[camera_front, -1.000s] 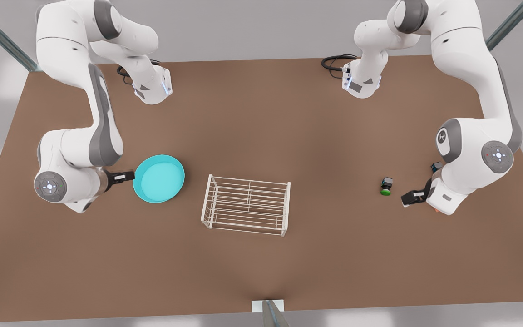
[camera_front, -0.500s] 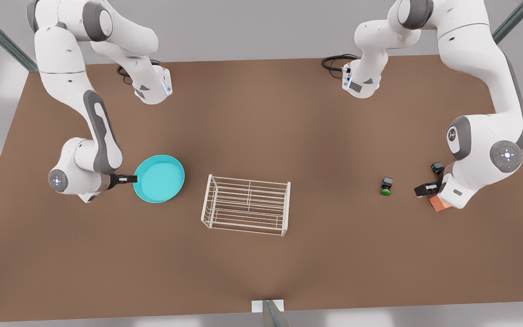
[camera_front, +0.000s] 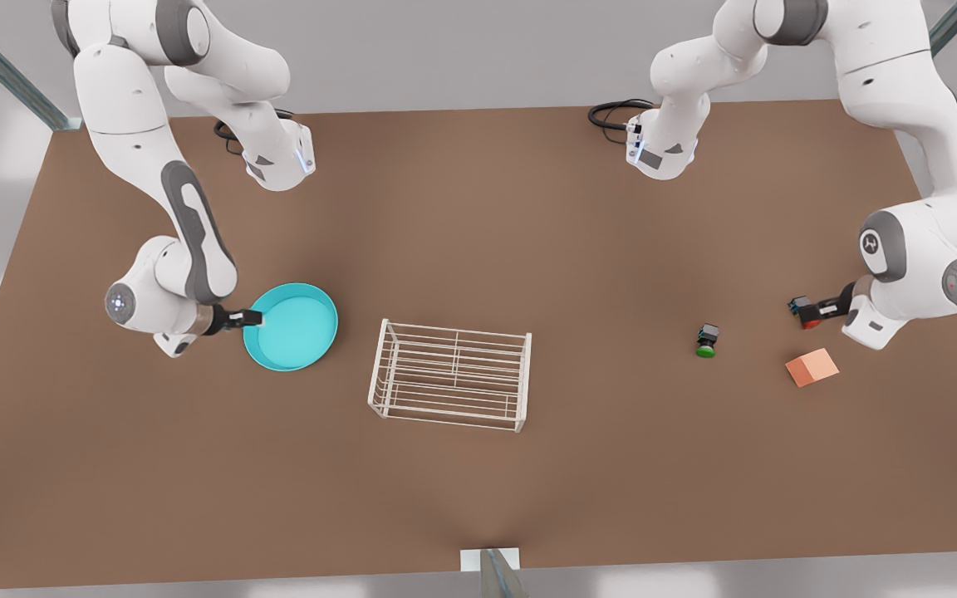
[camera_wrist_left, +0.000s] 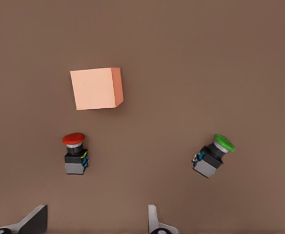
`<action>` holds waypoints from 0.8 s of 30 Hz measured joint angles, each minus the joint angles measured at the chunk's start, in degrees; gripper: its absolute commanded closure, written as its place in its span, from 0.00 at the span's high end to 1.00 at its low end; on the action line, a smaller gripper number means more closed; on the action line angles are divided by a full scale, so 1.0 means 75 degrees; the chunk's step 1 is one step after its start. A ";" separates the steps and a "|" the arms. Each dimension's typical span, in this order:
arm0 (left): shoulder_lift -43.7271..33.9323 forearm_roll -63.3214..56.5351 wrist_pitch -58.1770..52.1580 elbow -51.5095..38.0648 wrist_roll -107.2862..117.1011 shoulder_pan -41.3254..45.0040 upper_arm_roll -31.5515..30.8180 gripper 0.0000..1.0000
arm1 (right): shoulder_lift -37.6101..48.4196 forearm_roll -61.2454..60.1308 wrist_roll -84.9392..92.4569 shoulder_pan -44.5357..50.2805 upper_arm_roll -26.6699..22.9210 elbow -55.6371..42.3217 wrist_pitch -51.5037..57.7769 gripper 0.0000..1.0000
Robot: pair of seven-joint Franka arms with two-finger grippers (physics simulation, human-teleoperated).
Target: Place the plate on the shelf with right arm and place the red button switch in the plate with left arm
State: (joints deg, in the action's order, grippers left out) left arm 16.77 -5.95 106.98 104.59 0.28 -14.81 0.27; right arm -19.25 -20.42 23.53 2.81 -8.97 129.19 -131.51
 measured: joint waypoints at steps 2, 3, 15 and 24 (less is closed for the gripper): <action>0.0099 0.0086 0.0095 0.0119 -0.0116 -0.0164 -0.0002 1.00 | -0.0159 0.0006 0.0128 0.0018 -0.0068 -0.0011 -0.0060 0.85; 0.0105 0.0126 0.0186 0.0289 -0.0173 -0.0268 -0.0001 1.00 | -0.0210 -0.0021 0.0177 0.0118 -0.0081 -0.0021 -0.0083 0.73; 0.0004 -0.0056 0.2466 0.2184 -0.0913 -0.0814 0.0141 1.00 | -0.0364 -0.0164 0.0520 0.0399 -0.0115 -0.0078 -0.0195 0.22; 0.0537 -0.0334 0.3803 0.2469 -0.1270 -0.1180 0.0174 1.00 | -0.0030 -0.0218 0.0629 0.0552 -0.0138 -0.0148 -0.0114 0.15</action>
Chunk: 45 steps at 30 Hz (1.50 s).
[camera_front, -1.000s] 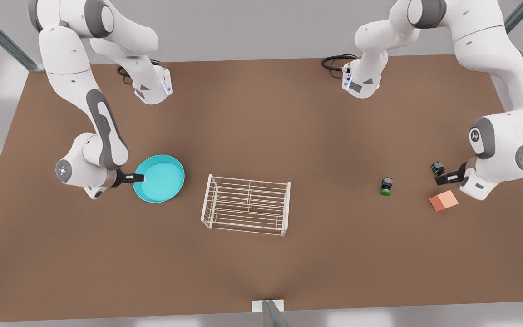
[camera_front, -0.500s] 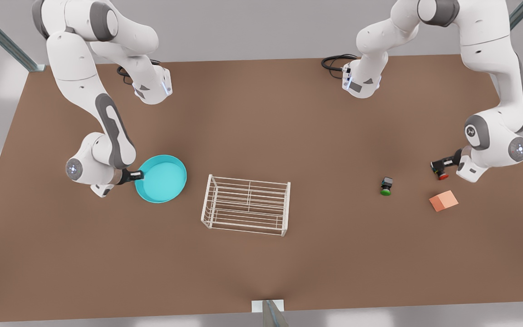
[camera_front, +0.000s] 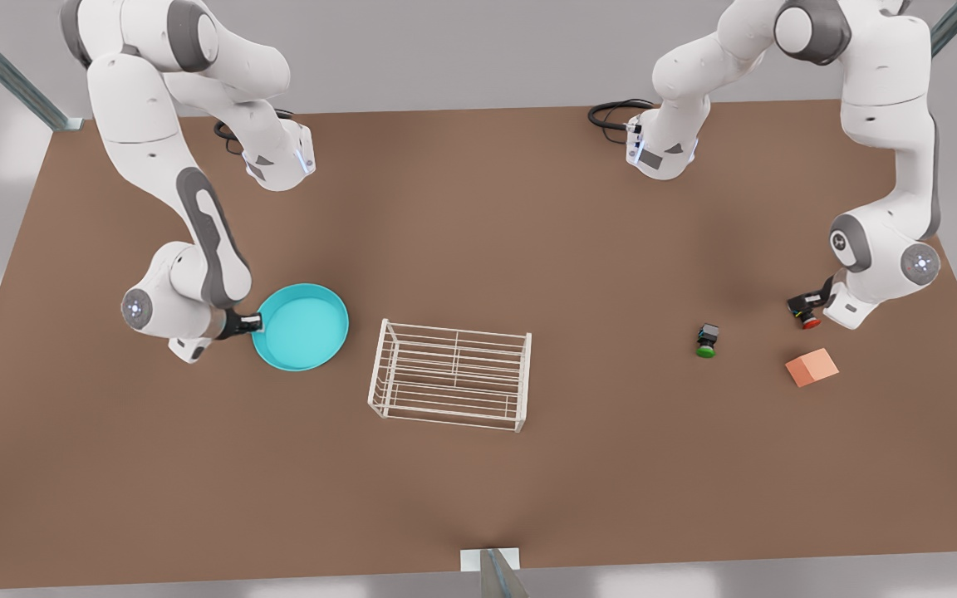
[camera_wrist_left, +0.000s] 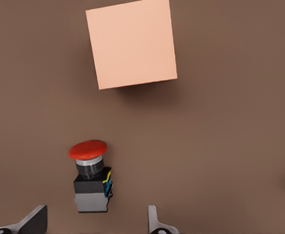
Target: Place the plate on the shelf with right arm and place the red button switch in the plate with left arm
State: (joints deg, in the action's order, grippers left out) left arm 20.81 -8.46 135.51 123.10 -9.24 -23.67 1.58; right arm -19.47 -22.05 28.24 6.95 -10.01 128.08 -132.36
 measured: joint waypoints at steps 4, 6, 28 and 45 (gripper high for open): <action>0.0235 -0.0058 0.0452 0.0041 -0.0114 -0.0146 0.0000 1.00 | 0.0740 0.0181 0.0024 -0.0003 -0.0171 -0.0175 0.0456 0.15; 0.0374 -0.0069 0.0661 0.0043 -0.0163 -0.0210 0.0000 1.00 | 0.1155 0.0293 0.0023 -0.0005 -0.0227 -0.0229 0.0819 0.15; 0.0771 -0.0113 0.1367 0.0007 -0.0441 -0.0301 -0.0007 0.60 | 0.1115 0.1006 -0.2611 0.2919 -0.0120 -0.4432 0.4606 0.15; -0.0636 -0.0147 0.0618 -0.0022 -0.0365 -0.0269 -0.0527 0.43 | -0.1854 0.0148 -0.6403 0.3711 -0.0106 -0.6993 0.3646 0.15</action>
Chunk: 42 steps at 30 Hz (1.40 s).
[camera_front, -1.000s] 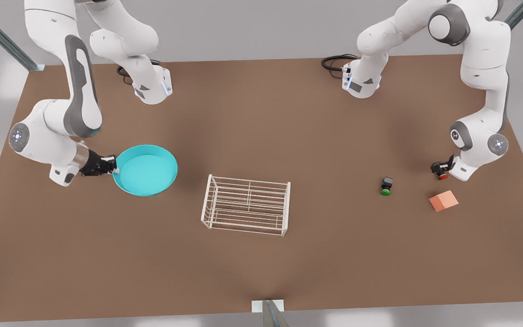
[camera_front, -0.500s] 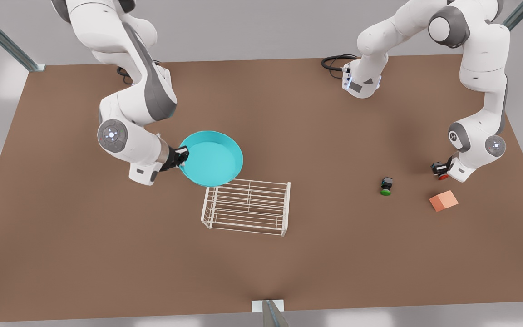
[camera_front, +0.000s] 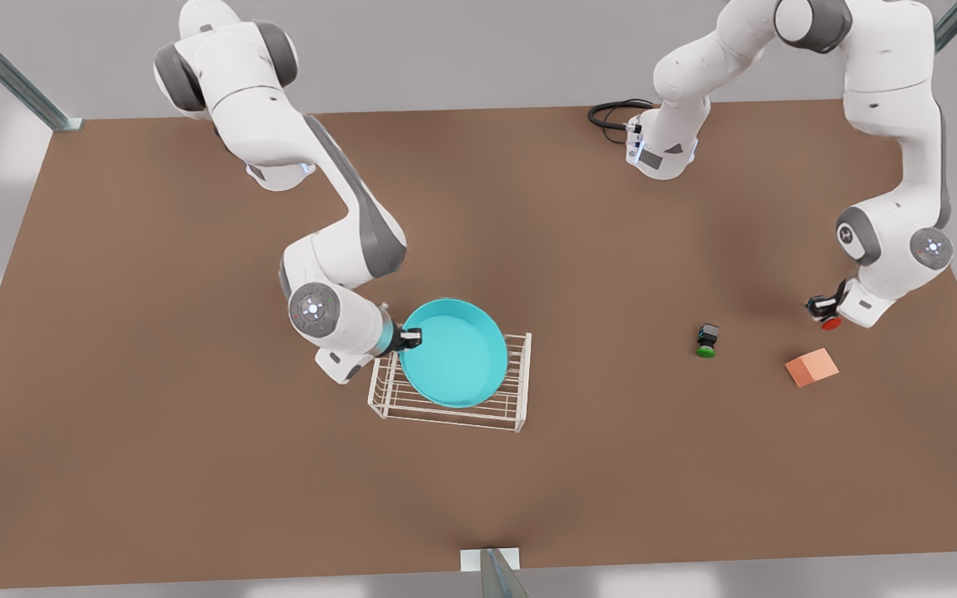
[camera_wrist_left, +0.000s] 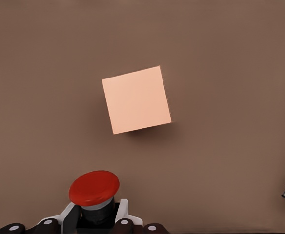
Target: Place the plate on the shelf with right arm and place the red button switch in the plate with left arm
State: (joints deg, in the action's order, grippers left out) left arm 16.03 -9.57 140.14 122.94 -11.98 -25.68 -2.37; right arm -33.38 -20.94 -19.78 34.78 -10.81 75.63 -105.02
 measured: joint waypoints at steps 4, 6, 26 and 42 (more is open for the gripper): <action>-0.0507 0.0020 -0.0555 -0.0222 0.0169 -0.0027 -0.0584 0.42 | 0.0005 0.0019 -0.0525 0.0003 -0.0001 0.0082 -0.0255 1.00; -0.0592 0.0032 -0.1001 -0.0666 0.0337 -0.0011 -0.1087 0.42 | 0.0102 0.0031 -0.0750 0.0004 -0.0008 0.0131 -0.0327 1.00; 0.1089 0.0361 -0.4077 -0.5280 0.5290 0.3270 -0.3583 0.42 | 0.3116 0.3344 0.0983 -0.3791 0.0526 -0.0129 0.3358 1.00; 0.3445 -0.0460 -0.1605 -0.7774 1.1072 0.7006 -0.2268 0.44 | 0.3082 0.3020 0.1997 -0.3854 0.0456 -0.0145 0.4097 1.00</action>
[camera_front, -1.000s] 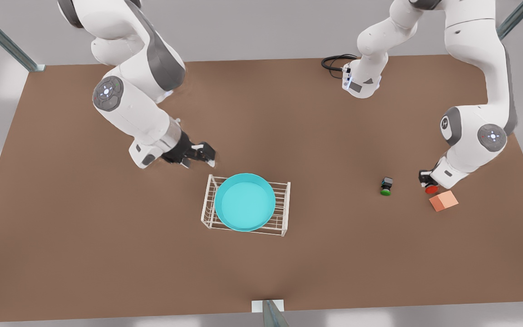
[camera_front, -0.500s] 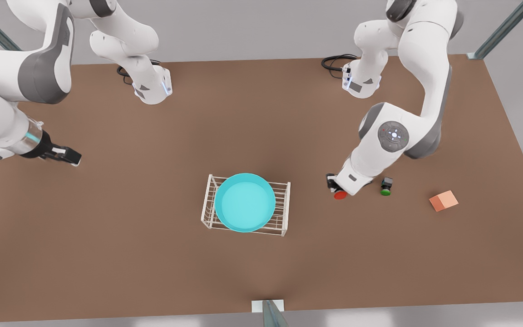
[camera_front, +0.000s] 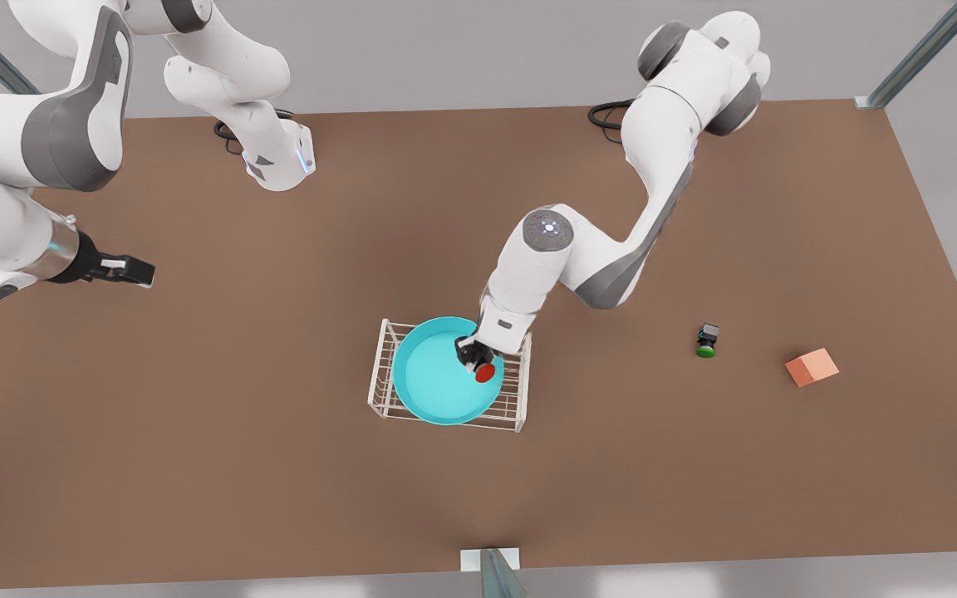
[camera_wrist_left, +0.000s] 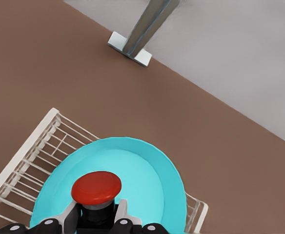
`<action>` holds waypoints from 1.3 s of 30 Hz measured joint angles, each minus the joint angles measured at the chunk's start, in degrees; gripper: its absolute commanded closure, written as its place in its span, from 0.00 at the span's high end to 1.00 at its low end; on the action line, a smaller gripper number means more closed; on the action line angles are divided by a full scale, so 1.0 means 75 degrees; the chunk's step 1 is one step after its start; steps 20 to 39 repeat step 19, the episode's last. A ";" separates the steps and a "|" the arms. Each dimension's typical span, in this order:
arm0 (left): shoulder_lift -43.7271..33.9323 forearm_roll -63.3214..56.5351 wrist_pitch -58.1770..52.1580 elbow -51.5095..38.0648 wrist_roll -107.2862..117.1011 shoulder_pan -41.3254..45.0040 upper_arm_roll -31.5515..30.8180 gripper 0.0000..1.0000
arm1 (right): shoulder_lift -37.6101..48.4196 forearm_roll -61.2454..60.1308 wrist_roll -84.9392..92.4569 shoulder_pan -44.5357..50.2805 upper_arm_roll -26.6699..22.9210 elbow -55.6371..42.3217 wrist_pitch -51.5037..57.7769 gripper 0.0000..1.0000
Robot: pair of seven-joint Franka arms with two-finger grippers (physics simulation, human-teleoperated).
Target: Place the plate on the shelf with right arm and place the red button switch in the plate with left arm
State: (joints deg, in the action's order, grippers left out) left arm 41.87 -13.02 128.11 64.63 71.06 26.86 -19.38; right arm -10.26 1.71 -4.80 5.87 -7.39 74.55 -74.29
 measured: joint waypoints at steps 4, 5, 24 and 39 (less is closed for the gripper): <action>0.0102 -0.0224 0.0324 -0.0080 0.1097 0.0375 0.0138 1.00 | -0.0010 -0.0009 0.0140 0.0008 0.0015 0.0001 0.0039 1.00; 0.0110 -0.0286 0.0378 -0.0080 0.1335 0.0396 0.0148 1.00 | -0.0015 -0.0010 0.0171 0.0010 0.0020 0.0001 0.0046 1.00; -0.2448 0.0628 -0.4609 0.1397 -0.0828 -0.5053 -0.0113 1.00 | -0.0047 -0.0002 0.0463 0.0025 0.0039 -0.0007 0.0085 1.00; -0.2448 0.0628 -0.4609 0.1397 -0.0828 -0.5053 -0.0113 1.00 | -0.0047 -0.0002 0.0463 0.0025 0.0039 -0.0007 0.0085 1.00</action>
